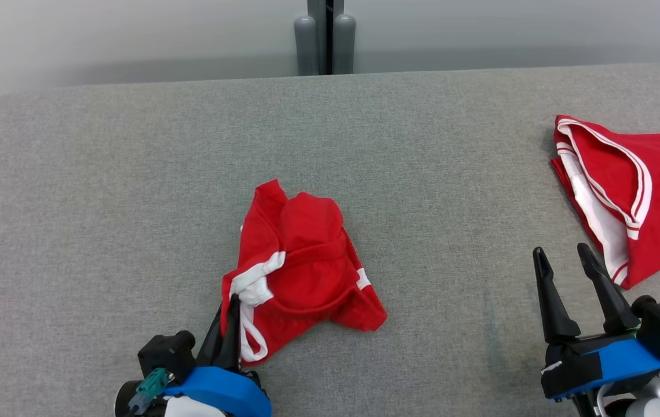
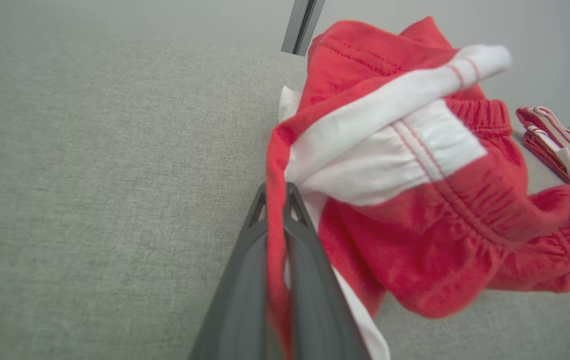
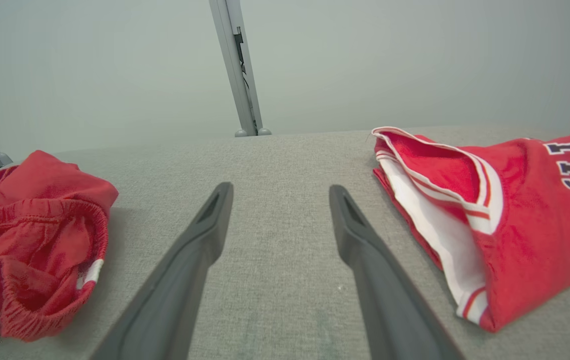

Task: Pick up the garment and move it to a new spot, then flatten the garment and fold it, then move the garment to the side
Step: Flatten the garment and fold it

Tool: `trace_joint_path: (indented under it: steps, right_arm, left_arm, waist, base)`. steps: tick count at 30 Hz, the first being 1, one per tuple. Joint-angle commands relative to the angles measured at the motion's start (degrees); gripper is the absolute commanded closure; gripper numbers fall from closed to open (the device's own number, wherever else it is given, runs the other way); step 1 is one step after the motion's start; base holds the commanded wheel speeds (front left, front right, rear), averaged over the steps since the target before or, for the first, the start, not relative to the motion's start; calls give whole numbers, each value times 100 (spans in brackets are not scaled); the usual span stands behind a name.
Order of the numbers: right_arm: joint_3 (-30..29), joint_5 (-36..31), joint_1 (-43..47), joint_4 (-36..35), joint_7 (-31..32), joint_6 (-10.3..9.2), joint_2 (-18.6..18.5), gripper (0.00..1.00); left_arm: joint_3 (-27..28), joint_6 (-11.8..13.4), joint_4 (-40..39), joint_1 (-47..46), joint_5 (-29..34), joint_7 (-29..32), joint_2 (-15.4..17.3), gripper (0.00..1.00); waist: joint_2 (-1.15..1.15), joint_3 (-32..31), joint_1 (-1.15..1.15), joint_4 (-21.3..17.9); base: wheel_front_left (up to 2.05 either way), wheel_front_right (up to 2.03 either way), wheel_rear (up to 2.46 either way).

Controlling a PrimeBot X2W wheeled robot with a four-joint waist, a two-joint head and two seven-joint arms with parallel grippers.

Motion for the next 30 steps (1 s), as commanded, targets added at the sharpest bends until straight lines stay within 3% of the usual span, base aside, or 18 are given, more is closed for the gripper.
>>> trace_joint_path:
  steps: [1, 2, 13, 24, 30]
  right_arm:
    - [-4, 6, 47, -31, 29, 3, -4, 0]
    - [2, 0, 56, -34, 26, 3, -8, 0]
    - [-14, -85, 147, -180, 120, 3, -72, 0]
    - [43, -129, 400, -318, 267, 3, -112, 0]
    - [11, -116, 514, -360, 311, 3, -113, 0]
  left_arm:
    - [46, -36, 60, 0, -34, -72, -2, 65]
    - [66, -52, 117, 23, -91, -106, -33, 0]
    - [357, -76, -156, -206, 290, -484, 71, 0]
    - [671, 61, -483, 18, 898, -475, 875, 0]
    - [688, 87, -681, 187, 879, -309, 1051, 0]
  waist:
    - [0, 1, 0, 20]
    - [0, -1, 0, 32]
    - [0, -209, 0, 155]
    - [0, -615, 0, 87]
    - [0, -713, 0, 56]
  base:
    - [0, 0, 0]
    - [0, 0, 0]
    - [0, 0, 0]
    - [0, 0, 0]
    - [0, 0, 0]
